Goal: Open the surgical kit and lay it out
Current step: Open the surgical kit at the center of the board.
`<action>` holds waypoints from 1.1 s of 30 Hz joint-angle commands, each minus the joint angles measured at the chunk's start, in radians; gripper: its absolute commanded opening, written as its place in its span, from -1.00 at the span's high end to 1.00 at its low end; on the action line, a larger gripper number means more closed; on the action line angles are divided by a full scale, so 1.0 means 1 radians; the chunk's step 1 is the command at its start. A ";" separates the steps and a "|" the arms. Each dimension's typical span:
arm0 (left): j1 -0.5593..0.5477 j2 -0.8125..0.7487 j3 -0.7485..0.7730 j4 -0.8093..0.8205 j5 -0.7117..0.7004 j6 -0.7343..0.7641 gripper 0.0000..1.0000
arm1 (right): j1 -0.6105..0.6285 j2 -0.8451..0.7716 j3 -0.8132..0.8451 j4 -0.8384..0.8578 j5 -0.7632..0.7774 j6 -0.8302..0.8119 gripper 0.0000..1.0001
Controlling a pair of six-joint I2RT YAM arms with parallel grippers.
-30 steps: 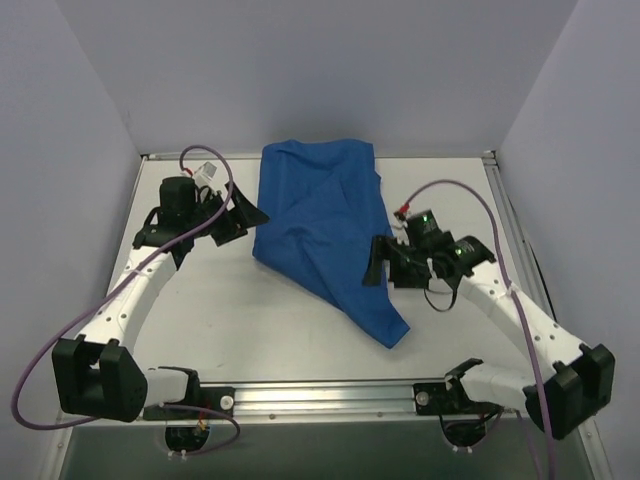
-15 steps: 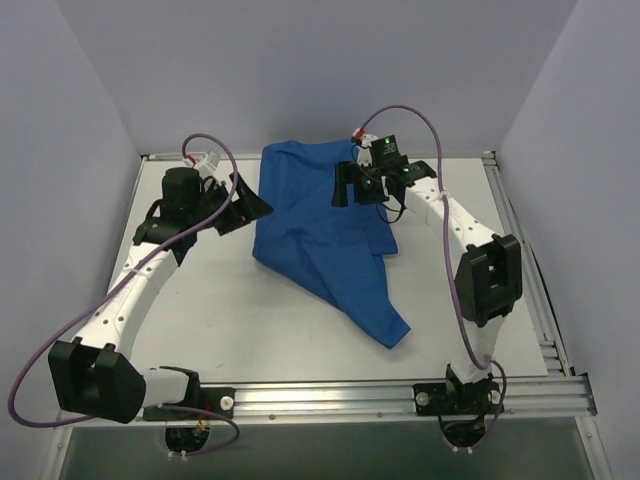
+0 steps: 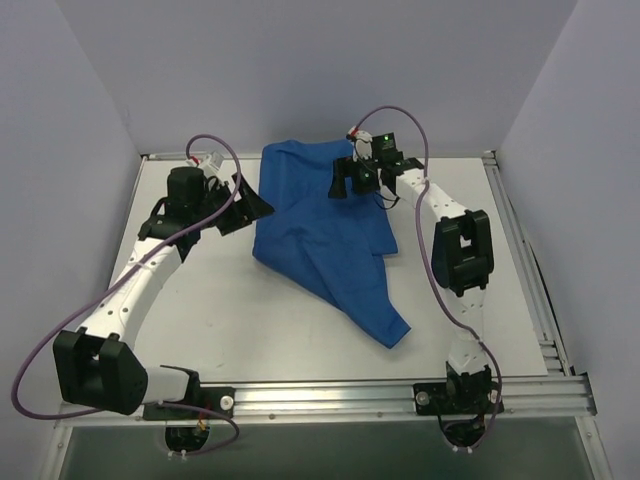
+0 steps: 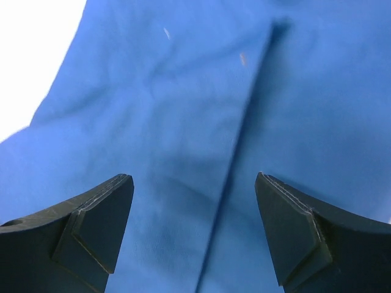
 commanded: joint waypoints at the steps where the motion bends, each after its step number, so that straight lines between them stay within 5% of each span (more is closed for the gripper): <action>1: -0.008 0.014 0.005 0.047 0.009 0.005 -0.70 | -0.008 0.064 0.144 0.047 -0.093 -0.035 -0.66; 14: -0.003 0.046 0.064 0.030 0.021 0.022 -0.70 | -0.035 0.280 0.329 0.029 -0.249 -0.076 -0.53; 17: -0.003 0.052 0.067 0.035 0.026 0.019 -0.70 | -0.032 0.291 0.332 0.055 -0.305 -0.052 -0.35; 20: -0.003 0.046 0.064 0.036 0.028 0.017 -0.70 | -0.022 0.285 0.319 0.078 -0.320 -0.046 0.14; 23: -0.003 0.035 0.060 0.035 0.028 0.017 -0.70 | 0.004 0.245 0.296 0.095 -0.291 -0.015 0.39; 26: -0.003 0.018 0.057 0.029 0.028 0.017 -0.70 | 0.037 0.184 0.266 0.095 -0.231 0.000 1.00; 33: 0.009 -0.063 0.037 -0.016 0.018 0.008 -0.70 | 0.145 -0.037 0.070 0.107 -0.101 0.082 1.00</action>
